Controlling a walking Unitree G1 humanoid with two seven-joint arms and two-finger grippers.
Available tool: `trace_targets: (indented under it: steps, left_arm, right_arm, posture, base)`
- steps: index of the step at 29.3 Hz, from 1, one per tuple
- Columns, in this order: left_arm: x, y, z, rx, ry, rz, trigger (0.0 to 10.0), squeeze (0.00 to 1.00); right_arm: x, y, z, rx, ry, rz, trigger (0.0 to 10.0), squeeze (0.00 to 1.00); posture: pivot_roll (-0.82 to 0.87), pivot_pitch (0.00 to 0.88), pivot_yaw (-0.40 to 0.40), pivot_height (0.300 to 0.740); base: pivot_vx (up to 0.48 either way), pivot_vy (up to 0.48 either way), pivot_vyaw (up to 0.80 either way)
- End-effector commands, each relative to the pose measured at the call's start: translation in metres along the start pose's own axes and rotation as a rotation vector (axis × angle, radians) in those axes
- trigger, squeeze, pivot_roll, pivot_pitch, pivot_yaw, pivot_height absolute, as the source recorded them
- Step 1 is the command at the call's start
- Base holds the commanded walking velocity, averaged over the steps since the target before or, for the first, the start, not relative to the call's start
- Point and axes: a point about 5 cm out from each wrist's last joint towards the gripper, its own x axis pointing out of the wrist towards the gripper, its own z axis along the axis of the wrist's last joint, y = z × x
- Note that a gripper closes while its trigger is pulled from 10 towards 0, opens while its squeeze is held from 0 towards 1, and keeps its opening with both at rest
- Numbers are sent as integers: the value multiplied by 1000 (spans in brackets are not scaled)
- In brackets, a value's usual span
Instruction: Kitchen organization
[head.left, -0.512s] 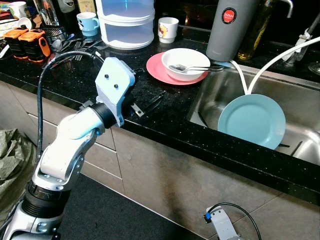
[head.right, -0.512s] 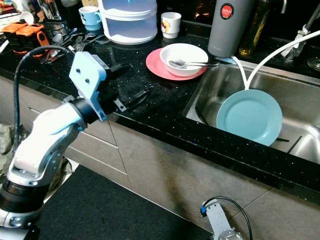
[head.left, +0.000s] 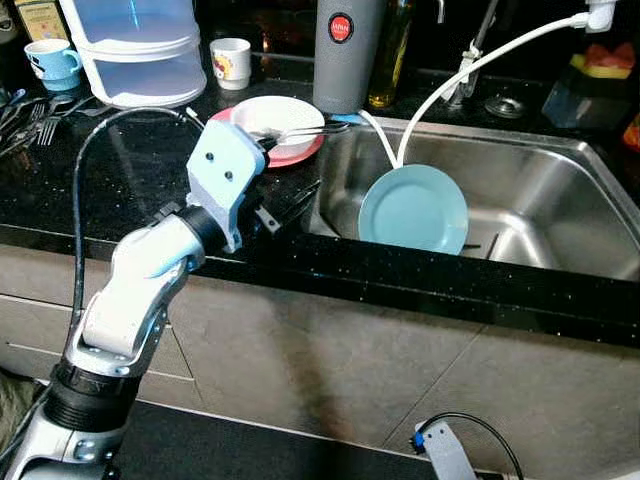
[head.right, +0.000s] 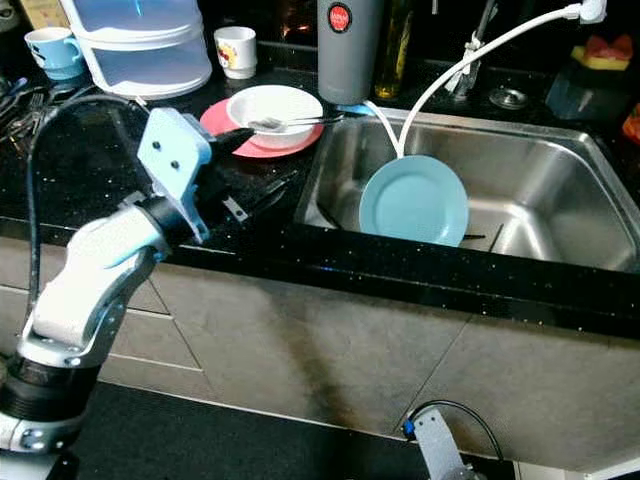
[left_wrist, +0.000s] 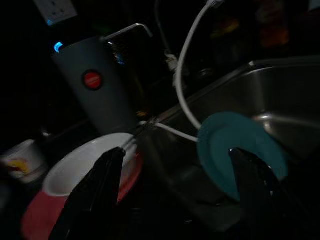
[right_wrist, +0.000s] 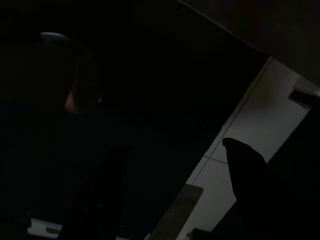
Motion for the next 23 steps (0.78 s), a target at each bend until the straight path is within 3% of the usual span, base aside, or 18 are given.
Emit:
trace_targets:
  steps: [1, 11, 14, 21, 23]
  left_arm:
    - [-2, 7, -3, 48, 20, 25, 10000, 0]
    - [-3, 21, -9, 138, 67, 95, 10000, 0]
    - [-2, 26, -16, 212, 113, 132, 10000, 0]
    - [0, 30, -17, 293, 112, 159, 10000, 0]
    - [8, 29, -11, 343, 76, 156, 10000, 0]
  right_arm:
    - [0, 1, -2, 14, 5, 3, 10000, 0]
    - [0, 1, -3, 13, 8, 4, 10000, 0]
    - [0, 1, -3, 16, 8, 3, 10000, 0]
    - [0, 1, -3, 20, 7, 2, 10000, 0]
    - [0, 0, -3, 24, 4, 2, 10000, 0]
  posture:
    - [18, 82, -19, 740]
    - [11, 87, -18, 740]
    - [9, 85, -22, 740]
    - [3, 87, -19, 740]
    - [2, 92, -22, 740]
  base:
    - [0, 0, 0]
    - [0, 0, 0]
    - [0, 0, 0]
    - [0, 0, 0]
    - [0, 0, 0]
